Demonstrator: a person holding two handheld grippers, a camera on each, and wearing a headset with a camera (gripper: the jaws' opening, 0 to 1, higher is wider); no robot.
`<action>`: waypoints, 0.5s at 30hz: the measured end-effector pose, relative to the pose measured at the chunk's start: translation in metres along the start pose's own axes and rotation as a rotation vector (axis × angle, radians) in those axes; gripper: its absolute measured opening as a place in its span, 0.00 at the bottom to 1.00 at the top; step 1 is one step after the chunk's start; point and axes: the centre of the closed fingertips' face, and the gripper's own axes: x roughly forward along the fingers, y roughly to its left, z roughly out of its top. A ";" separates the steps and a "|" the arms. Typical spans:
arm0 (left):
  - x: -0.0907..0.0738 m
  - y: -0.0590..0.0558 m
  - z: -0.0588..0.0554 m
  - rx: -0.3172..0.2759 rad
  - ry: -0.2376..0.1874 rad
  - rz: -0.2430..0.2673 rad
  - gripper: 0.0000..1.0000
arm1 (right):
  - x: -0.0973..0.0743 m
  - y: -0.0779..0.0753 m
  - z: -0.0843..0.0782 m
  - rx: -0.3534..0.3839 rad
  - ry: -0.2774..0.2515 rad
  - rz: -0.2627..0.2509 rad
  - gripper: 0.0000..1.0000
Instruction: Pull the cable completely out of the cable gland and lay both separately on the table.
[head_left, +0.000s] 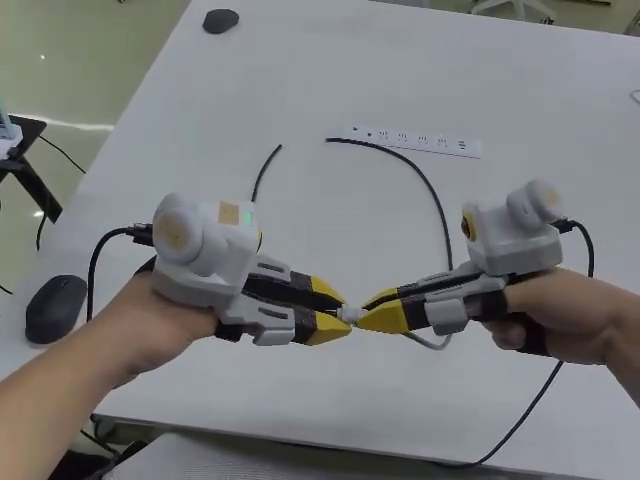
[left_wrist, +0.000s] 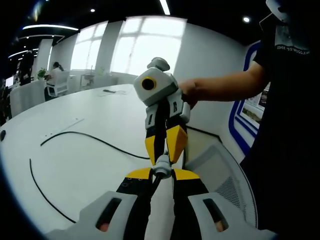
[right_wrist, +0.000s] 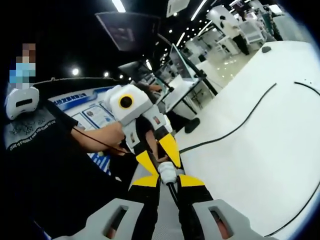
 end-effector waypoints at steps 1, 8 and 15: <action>0.000 0.000 0.000 -0.002 0.000 -0.001 0.15 | 0.000 0.001 0.000 -0.029 0.000 -0.007 0.08; 0.000 0.002 0.001 -0.034 -0.003 -0.005 0.15 | -0.001 0.000 0.004 -0.300 0.031 -0.099 0.08; -0.001 0.002 0.003 -0.044 -0.018 -0.015 0.15 | -0.002 0.000 0.003 -0.628 0.099 -0.207 0.07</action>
